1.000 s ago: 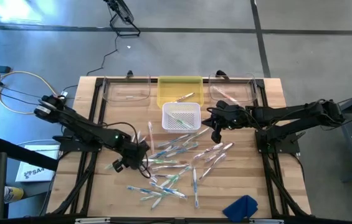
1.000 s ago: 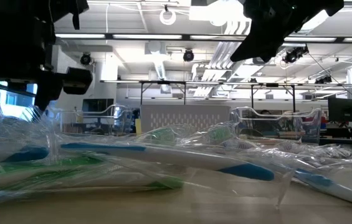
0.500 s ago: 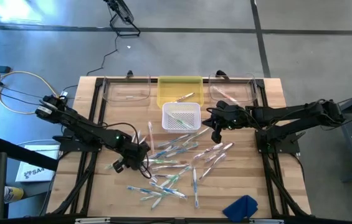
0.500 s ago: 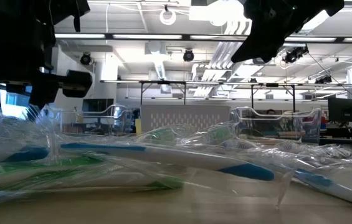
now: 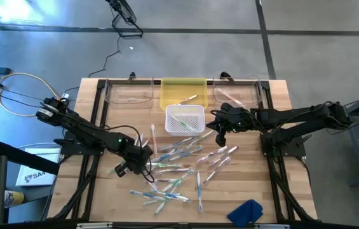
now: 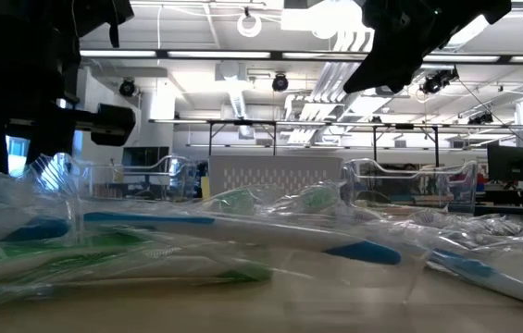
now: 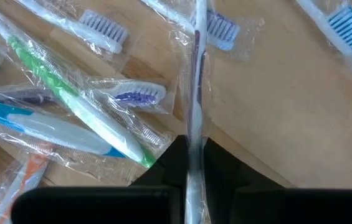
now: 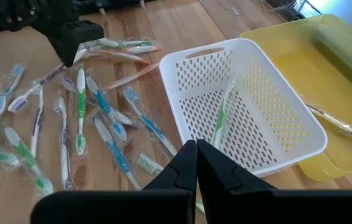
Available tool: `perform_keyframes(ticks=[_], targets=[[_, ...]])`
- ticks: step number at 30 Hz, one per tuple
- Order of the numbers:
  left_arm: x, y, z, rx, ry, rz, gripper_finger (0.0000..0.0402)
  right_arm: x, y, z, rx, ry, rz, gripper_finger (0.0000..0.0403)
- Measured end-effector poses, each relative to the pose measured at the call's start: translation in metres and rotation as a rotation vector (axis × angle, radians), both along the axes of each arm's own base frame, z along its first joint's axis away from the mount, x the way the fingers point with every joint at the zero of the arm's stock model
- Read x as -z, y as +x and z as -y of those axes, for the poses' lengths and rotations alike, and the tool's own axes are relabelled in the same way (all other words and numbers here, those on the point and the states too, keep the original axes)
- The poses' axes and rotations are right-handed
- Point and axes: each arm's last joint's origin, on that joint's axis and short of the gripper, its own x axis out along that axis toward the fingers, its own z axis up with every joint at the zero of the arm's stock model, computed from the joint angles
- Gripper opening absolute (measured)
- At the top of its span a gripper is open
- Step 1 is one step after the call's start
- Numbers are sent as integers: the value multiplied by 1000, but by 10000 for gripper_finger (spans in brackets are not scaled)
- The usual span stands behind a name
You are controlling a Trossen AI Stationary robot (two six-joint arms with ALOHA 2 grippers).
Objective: Pick & Place Toothbrushes
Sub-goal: Put the purple toothbrush into the yellow bin
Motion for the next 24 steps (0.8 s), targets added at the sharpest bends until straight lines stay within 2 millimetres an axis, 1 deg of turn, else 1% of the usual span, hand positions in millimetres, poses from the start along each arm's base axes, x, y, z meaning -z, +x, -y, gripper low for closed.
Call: perform_keyframes(ticks=[11, 17, 24], targets=[[-3, 2, -1, -15, 29, 16, 23, 0, 0, 0, -16, 11, 0, 2], [-23, 13, 2, -17, 47, 63, 22, 0, 0, -1, -18, 11, -2, 2], [-54, 19, 0, -20, 203, 65, 22, 2, -1, -1, -19, 9, -25, 2]])
